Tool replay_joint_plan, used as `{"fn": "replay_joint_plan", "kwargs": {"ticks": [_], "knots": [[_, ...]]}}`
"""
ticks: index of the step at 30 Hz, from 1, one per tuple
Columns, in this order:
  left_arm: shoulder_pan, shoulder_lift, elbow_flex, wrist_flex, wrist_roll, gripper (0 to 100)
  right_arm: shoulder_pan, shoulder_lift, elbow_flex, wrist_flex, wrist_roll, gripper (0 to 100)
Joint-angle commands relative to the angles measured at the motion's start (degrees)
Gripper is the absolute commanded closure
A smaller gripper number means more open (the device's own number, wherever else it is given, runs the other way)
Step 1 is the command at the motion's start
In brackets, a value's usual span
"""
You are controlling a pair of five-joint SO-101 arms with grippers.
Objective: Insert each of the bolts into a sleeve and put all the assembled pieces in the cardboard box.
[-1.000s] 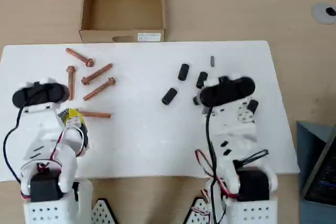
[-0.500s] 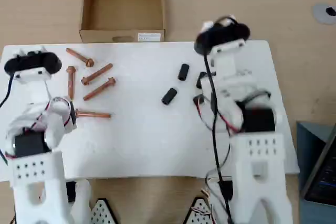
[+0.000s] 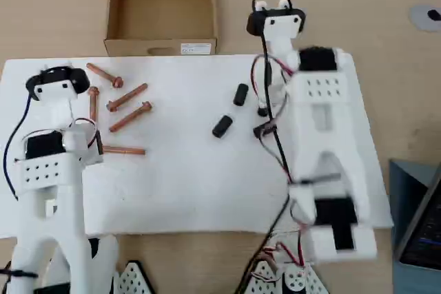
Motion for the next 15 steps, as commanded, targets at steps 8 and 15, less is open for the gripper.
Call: {"fn": "replay_joint_plan", "kwargs": {"ticks": [8, 15], "knots": [[-0.6, 2.6, -3.0, -0.5, 0.1, 86, 0.5, 22.0, -25.2, 5.5, -2.0, 90.2], [-0.6, 2.6, -3.0, -0.9, -0.2, 86, 0.5, 31.2, -33.4, 7.9, -2.7, 87.9]]}}
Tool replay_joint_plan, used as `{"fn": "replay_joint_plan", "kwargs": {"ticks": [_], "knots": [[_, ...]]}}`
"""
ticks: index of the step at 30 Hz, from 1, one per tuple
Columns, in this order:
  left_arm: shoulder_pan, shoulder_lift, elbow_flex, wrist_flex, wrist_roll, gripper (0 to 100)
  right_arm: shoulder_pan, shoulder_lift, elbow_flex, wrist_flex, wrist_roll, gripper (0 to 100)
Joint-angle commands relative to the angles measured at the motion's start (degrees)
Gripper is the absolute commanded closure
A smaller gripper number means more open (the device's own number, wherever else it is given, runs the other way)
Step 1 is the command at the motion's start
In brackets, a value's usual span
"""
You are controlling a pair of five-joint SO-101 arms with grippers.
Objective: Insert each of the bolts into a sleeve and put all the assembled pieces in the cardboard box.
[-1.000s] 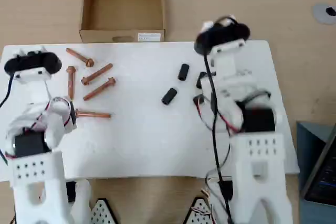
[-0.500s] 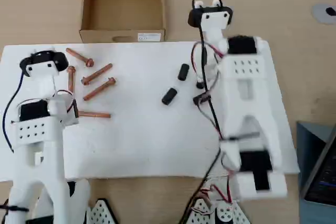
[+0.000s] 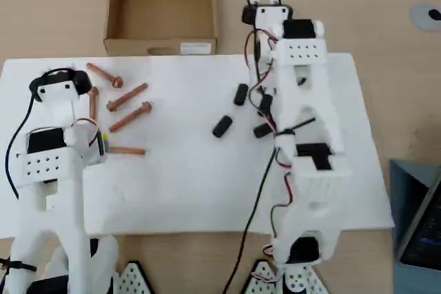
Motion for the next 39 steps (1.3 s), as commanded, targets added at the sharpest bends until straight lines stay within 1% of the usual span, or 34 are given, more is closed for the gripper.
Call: {"fn": "replay_joint_plan", "kwargs": {"ticks": [1, 7, 12, 23, 30, 39], "knots": [[-0.6, 0.1, -3.0, -0.7, -0.2, 86, 0.6, 2.2, -5.5, 1.8, -0.4, 87.8], [-0.6, 0.1, -3.0, -0.7, -0.3, 86, 0.5, 5.7, -7.3, 3.9, -1.1, 87.7], [-0.5, 0.1, -2.9, -0.8, -0.3, 86, 0.5, 7.1, -7.3, 3.5, -2.0, 82.3], [-0.5, 0.1, -0.8, -0.8, -0.4, 86, 0.3, 9.5, -7.3, 1.7, -1.8, 82.2], [-0.6, 0.0, 0.3, -0.8, -0.4, 86, -1.5, 9.6, -6.8, 0.0, -1.7, 82.3], [-0.6, -0.1, 0.2, -0.8, -0.4, 86, -1.7, 15.3, -7.3, -0.2, -1.9, 82.6]]}}
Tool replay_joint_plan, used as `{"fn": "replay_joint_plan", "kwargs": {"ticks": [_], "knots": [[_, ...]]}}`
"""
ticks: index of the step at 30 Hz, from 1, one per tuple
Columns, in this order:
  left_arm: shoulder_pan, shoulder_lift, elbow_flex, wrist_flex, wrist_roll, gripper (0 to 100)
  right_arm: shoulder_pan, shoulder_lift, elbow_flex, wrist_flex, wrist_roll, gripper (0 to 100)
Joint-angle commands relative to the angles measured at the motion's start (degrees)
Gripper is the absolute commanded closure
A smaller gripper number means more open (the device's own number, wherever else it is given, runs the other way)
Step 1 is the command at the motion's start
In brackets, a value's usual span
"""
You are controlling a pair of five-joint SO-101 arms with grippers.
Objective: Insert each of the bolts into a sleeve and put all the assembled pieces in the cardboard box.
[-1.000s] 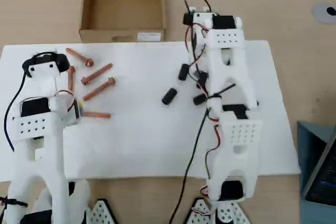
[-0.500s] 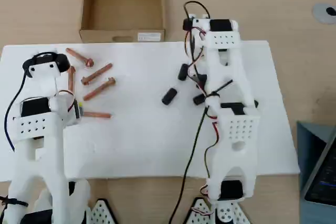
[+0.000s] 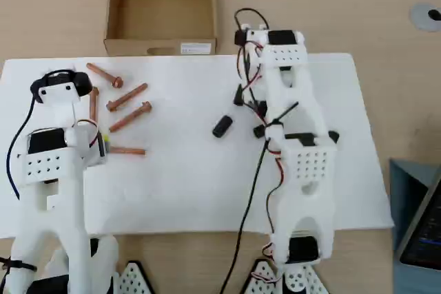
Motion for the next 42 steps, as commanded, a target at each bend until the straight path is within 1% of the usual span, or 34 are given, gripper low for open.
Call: {"fn": "replay_joint_plan", "kwargs": {"ticks": [1, 3, 6, 7, 10, 13, 18, 21, 24, 28, 32, 38, 42], "knots": [[-0.6, -0.2, -0.4, -0.8, -0.4, 86, -0.6, 1.0, -2.2, -0.4, -0.4, 83.6], [-0.6, -0.2, -0.4, -0.8, -0.4, 86, -0.6, 1.5, -2.2, -0.4, -0.2, 88.1], [-0.6, -0.2, -0.4, -0.8, -0.4, 86, -0.6, 1.8, -2.2, -0.3, -0.1, 98.0], [-0.6, -0.2, -0.4, -0.8, -0.4, 86, -0.6, 1.8, -2.2, -0.3, -0.1, 99.2], [-0.6, -0.2, -0.4, -0.8, -0.4, 86, -0.6, 1.5, -2.3, -0.1, -0.1, 98.8], [-0.6, -0.3, -0.7, -0.6, -0.4, 86, -0.6, 1.5, -4.5, 2.2, -0.1, 98.8], [-0.6, -0.3, -0.9, -0.6, -0.3, 86, -0.5, 1.5, -15.4, 9.4, -0.1, 98.8], [-0.6, -0.3, -1.7, -0.4, -0.2, 86, -0.4, 0.7, -20.1, 9.5, 1.5, 98.8], [-0.7, -0.1, -4.9, 2.4, -0.1, 86, -0.7, -4.6, -20.3, 9.5, 2.6, 98.8], [-0.5, 0.5, -12.0, 6.9, 0.0, 86, -0.7, -13.3, -16.0, 9.5, 2.6, 98.8], [-0.4, 3.8, -19.4, 9.1, 0.0, 86, -0.3, -22.4, -7.1, 9.5, 2.7, 98.8], [-0.4, 15.5, -32.5, 12.4, -0.2, 86, 2.4, -35.6, 7.0, 9.5, 2.8, 98.8], [-0.5, 24.7, -40.6, 13.1, 0.0, 86, 5.8, -40.7, 13.8, 9.2, 5.2, 98.8]]}}
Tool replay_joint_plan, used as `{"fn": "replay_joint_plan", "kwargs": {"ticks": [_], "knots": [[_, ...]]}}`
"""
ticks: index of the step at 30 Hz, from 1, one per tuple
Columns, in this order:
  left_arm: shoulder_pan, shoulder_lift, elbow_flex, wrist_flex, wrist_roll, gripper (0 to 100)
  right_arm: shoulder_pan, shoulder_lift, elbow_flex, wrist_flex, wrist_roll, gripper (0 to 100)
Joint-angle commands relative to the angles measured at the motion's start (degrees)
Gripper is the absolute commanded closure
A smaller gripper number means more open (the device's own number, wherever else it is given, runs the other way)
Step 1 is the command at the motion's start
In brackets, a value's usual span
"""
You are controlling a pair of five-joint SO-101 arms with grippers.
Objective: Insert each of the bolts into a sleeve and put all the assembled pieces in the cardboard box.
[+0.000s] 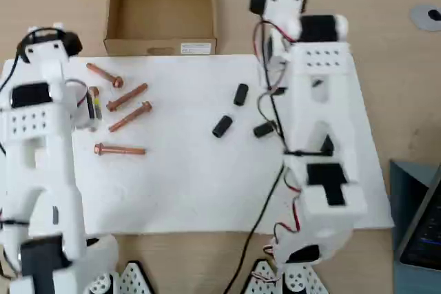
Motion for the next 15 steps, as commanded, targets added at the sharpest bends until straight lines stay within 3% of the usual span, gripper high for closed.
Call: {"fn": "replay_joint_plan", "kwargs": {"ticks": [1, 15], "knots": [[-0.5, 6.9, -9.1, 0.4, 0.0, 86, 3.6, -7.2, 4.5, 0.9, 1.5, 98.8], [-0.7, 31.5, -29.8, 0.3, -0.4, 86, 5.9, -8.7, 7.8, 1.1, 1.6, 98.8]]}}
